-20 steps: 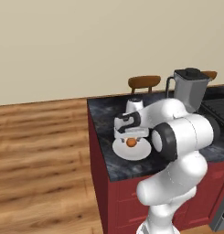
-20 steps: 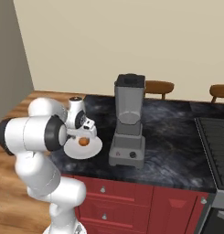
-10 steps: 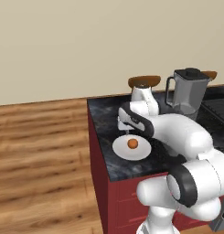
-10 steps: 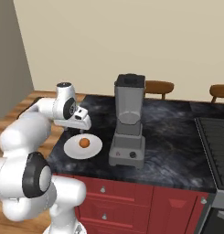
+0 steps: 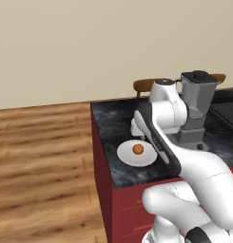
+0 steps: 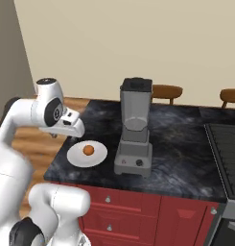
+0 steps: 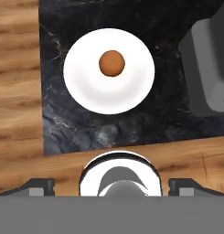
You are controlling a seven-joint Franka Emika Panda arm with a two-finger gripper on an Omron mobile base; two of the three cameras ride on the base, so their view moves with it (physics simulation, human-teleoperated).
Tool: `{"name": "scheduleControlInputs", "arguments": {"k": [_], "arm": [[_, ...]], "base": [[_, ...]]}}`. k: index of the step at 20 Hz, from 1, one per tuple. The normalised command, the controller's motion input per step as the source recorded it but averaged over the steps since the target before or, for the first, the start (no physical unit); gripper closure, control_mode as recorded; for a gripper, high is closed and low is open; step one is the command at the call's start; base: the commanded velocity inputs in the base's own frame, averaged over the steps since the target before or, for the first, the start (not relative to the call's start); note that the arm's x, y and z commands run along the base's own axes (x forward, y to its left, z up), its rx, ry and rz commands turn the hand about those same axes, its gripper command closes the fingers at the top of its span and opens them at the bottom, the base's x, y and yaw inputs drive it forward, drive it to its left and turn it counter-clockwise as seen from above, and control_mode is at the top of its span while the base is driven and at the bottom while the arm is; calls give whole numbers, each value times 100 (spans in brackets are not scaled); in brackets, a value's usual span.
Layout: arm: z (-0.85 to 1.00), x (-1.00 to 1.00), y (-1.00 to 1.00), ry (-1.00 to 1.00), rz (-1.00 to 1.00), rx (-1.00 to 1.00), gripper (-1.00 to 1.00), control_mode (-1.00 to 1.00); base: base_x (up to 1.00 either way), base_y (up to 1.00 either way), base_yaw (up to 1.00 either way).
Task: Pick the tangerine and pear from the fridge and place them on the plate next to the blender to make a fruit smoothie.
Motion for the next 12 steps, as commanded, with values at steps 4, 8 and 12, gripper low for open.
{"name": "scheduleControlInputs", "arguments": {"k": [4,8,12], "arm": [[28,-85,0,-26,0,0,-100,-100],[11,-98,-3,-44,-4,-2,-100,-100],[0,-25,-6,-12,-7,0,-100,100]], "base": [[0,0,0],[0,0,0],[-54,-7,-36]]}}
